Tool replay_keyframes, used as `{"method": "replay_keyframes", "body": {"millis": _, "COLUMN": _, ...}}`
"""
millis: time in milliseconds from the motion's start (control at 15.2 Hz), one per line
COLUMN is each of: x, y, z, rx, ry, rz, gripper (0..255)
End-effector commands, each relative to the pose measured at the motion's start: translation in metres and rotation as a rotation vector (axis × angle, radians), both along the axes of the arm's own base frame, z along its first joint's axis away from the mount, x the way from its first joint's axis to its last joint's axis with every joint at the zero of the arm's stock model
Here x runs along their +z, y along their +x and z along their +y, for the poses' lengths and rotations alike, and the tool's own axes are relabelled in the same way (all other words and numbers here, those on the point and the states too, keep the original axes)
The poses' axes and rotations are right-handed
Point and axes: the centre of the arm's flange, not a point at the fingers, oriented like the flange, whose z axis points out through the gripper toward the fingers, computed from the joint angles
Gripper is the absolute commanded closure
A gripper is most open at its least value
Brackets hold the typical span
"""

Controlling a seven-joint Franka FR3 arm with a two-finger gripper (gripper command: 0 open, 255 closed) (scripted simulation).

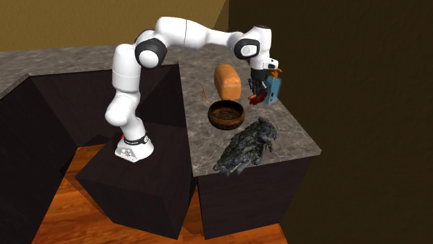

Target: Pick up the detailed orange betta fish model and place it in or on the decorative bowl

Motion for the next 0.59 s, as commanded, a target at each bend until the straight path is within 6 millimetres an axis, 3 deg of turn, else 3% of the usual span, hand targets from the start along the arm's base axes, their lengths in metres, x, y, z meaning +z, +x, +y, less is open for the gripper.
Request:
{"method": "replay_keyframes", "body": {"millis": 0, "x": 0.010, "y": -0.001, "z": 0.000, "rx": 0.000, "ry": 0.000, "rz": 0.000, "gripper": 255}}
{"method": "replay_keyframes", "body": {"millis": 528, "x": 0.052, "y": -0.001, "z": 0.000, "rx": 0.000, "ry": 0.000, "rz": 0.000, "gripper": 255}}
